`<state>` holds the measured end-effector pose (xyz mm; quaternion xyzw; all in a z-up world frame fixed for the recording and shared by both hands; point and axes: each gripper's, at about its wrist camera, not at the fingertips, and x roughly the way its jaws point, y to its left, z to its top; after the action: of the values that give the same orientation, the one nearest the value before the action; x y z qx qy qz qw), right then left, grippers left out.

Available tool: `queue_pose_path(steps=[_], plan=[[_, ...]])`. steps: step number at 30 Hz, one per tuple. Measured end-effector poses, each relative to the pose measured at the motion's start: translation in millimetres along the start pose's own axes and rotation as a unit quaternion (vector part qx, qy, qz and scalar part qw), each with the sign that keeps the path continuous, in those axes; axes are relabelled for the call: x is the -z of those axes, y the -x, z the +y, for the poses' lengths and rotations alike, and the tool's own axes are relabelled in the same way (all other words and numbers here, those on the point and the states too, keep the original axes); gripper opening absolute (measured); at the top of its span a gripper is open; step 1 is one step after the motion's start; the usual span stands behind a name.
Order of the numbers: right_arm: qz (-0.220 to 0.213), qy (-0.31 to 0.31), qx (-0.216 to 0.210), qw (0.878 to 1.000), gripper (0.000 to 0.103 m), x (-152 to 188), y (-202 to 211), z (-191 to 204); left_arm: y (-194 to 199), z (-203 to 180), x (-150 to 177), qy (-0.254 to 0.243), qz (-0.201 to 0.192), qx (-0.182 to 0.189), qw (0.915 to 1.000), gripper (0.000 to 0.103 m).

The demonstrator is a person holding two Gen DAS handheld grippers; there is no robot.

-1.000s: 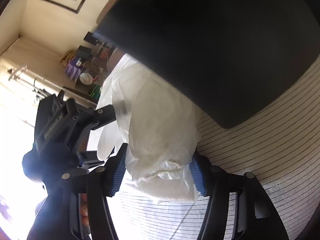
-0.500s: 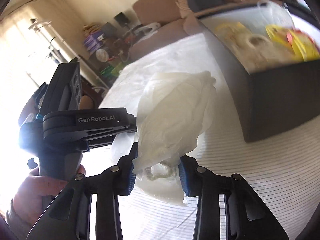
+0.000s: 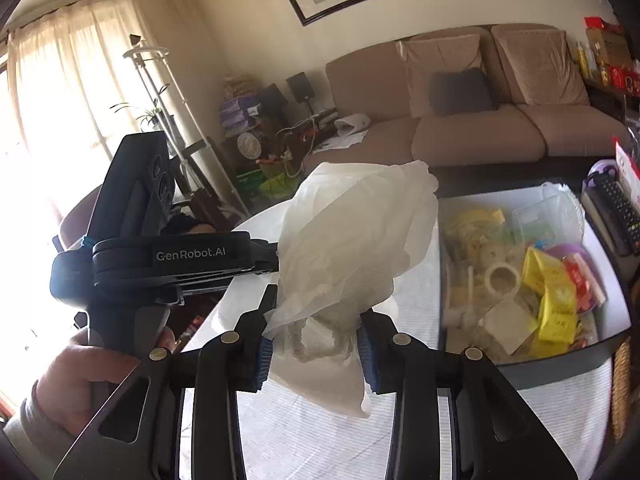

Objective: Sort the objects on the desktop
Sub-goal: 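Lift the white bag with both tools over the black box and release it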

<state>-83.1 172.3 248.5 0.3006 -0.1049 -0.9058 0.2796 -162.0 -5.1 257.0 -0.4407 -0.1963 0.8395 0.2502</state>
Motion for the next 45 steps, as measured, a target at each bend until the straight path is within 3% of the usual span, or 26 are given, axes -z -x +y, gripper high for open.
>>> queue_pose_path(steps=[5,12,18,21,25,30,35,37,39,42,45], plan=[[-0.001,0.019,0.038,0.999,0.036,-34,11,-48,-47,-42,-12,-0.004,-0.015,0.015,0.9998,0.019],[0.010,0.001,0.066,0.998,0.036,-39,-5,-123,-138,-43,-11,0.009,-0.014,0.027,0.9995,0.019],[0.045,-0.037,0.073,0.996,0.036,-15,-51,-184,-209,-22,4,0.008,0.021,-0.003,0.9997,0.019],[0.073,-0.043,0.079,0.993,0.036,-3,-70,-199,-226,-14,13,0.013,0.046,-0.038,0.9981,0.023],[0.115,-0.038,0.077,0.990,0.040,10,-83,-201,-206,-9,25,0.008,0.043,-0.070,0.9966,0.043],[0.137,-0.034,0.088,0.986,0.060,13,-62,-198,-167,-10,22,-0.013,0.017,-0.078,0.9967,0.053],[0.055,-0.027,0.095,0.994,0.069,-5,-1,-189,-149,-17,15,-0.031,0.010,-0.087,0.9957,0.053],[0.013,-0.034,0.075,0.997,0.071,-24,10,-189,-143,-21,14,-0.035,0.008,-0.090,0.9953,0.053],[0.000,-0.050,0.038,0.998,0.071,-44,2,-191,-138,-24,14,-0.038,0.005,-0.093,0.9950,0.053],[0.056,-0.084,0.034,0.994,0.070,-50,-45,-204,-124,-13,14,-0.043,0.004,-0.107,0.9933,0.053],[0.115,-0.157,-0.003,0.981,0.067,-27,-85,-219,-109,12,14,-0.039,0.005,-0.127,0.9911,0.055]])
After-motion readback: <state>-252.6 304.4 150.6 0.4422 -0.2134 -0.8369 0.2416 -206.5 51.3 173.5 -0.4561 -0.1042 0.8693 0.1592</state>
